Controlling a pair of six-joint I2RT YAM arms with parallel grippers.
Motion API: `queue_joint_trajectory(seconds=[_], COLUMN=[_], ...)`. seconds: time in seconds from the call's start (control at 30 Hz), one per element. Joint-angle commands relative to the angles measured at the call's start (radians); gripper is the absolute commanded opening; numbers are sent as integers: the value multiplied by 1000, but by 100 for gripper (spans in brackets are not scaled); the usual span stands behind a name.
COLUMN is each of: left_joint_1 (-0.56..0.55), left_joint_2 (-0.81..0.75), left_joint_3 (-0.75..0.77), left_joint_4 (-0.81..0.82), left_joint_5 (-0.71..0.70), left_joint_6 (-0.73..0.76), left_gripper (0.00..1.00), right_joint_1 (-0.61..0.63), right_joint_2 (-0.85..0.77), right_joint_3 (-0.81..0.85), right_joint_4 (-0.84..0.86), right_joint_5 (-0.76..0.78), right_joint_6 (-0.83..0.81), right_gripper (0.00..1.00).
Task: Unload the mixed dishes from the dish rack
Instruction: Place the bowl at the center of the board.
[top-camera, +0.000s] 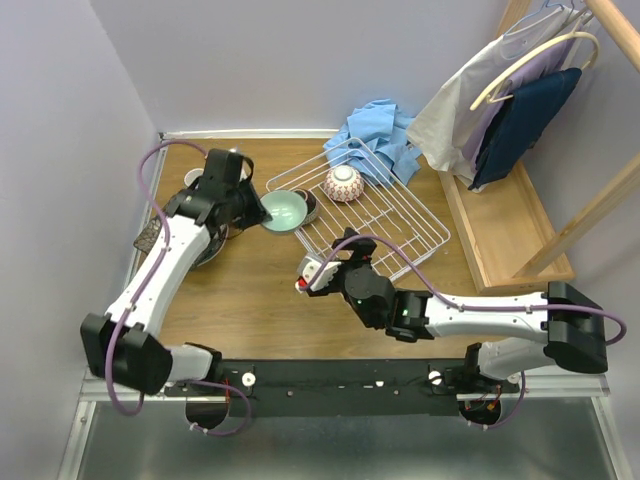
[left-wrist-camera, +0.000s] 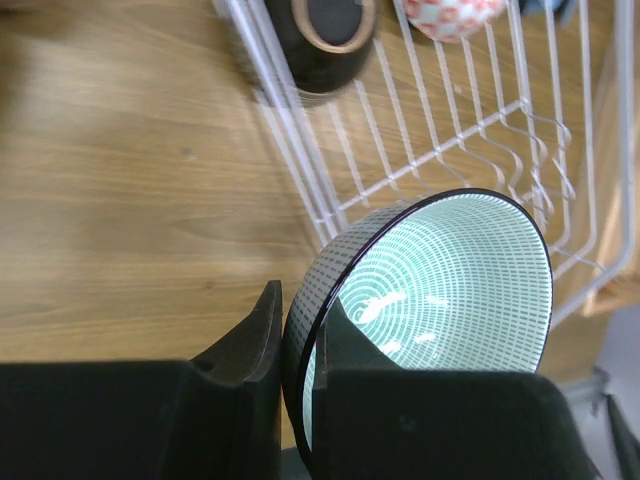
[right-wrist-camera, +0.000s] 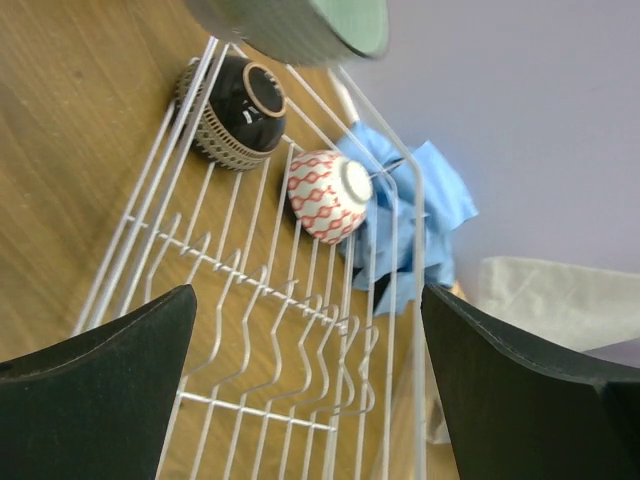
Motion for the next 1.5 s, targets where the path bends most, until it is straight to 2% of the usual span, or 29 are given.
queue_joint_trajectory(seconds=[0.0,0.13,0.43,0.57,0.77,0.97,1.1,1.27,1.3,1.37,1.4,1.47], left_joint_1=[34,60,86,86,92,94,94,94,95,95,95,95], left_joint_2=[-168,-317,-463,-457,-463,-433,-429,-500,-512,-558,-577,-630], left_joint_3=[-178,-412,-786,-870,-969,-1037,-1051,-1060,-1060,-1051,-1045,-1026], left_joint_4=[160,252,491,613,724,801,802,755,744,697,678,619], left_joint_5=[-213,-260,-284,-296,-361,-353,-336,-344,-344,-345,-347,-355], left_joint_6=[-5,-60,-221,-253,-236,-232,-239,-235,-232,-232,-229,-214], left_gripper=[0,0,0,0,0,15,32,47,55,65,74,85], right_joint_1=[-5,-24,-157,-238,-266,-277,-295,-336,-347,-384,-399,-447], right_joint_2=[-9,-10,-58,-105,-150,-168,-155,-92,-81,-49,-40,-17], right_joint_3=[95,141,200,186,160,142,166,214,232,250,273,293], right_joint_4=[-237,-349,-517,-540,-580,-575,-566,-560,-560,-554,-552,-543], right_joint_5=[-11,-39,-149,-224,-235,-252,-284,-350,-364,-413,-433,-479], right_joint_6=[239,403,708,795,827,882,924,968,979,1015,1032,1081], right_gripper=[100,100,100,100,100,100,100,100,100,100,100,100])
